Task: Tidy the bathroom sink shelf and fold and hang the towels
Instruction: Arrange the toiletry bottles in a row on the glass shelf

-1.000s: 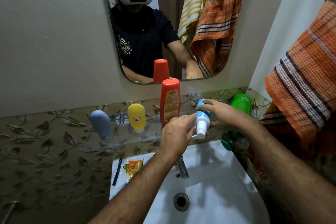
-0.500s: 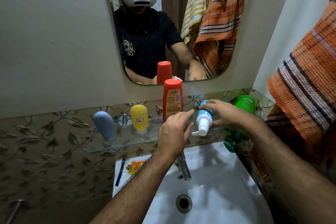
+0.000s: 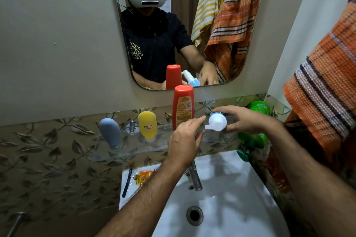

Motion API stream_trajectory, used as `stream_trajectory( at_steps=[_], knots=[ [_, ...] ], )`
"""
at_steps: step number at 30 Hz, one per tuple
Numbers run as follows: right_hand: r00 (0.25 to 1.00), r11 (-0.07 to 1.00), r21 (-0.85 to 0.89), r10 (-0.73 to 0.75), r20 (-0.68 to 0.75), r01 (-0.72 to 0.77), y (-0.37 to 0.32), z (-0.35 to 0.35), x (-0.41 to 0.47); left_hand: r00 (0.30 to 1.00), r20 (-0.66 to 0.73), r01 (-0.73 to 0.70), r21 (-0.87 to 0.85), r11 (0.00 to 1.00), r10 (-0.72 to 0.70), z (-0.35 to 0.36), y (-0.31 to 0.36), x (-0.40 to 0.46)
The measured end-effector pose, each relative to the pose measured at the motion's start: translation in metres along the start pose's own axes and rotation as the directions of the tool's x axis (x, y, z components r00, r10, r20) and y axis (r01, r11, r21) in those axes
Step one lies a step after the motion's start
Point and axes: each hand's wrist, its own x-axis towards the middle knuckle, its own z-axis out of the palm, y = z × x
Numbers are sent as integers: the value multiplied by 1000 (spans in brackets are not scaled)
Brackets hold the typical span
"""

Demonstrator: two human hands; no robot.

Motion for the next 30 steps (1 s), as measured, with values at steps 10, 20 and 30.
stream_trajectory(
  at_steps=[10, 20, 30],
  knots=[
    [999, 944, 328, 32, 18, -36, 3, -7, -6, 990, 120, 83, -112, 990, -70, 18, 14, 10],
    [988, 929, 370, 84, -130, -30, 14, 10, 1, 962, 139, 260, -192, 946, -236, 33, 21, 13],
    [983, 951, 304, 102, -151, -52, 10, 13, -6, 963, 81, 269, -201, 942, -258, 35, 24, 5]
  ],
)
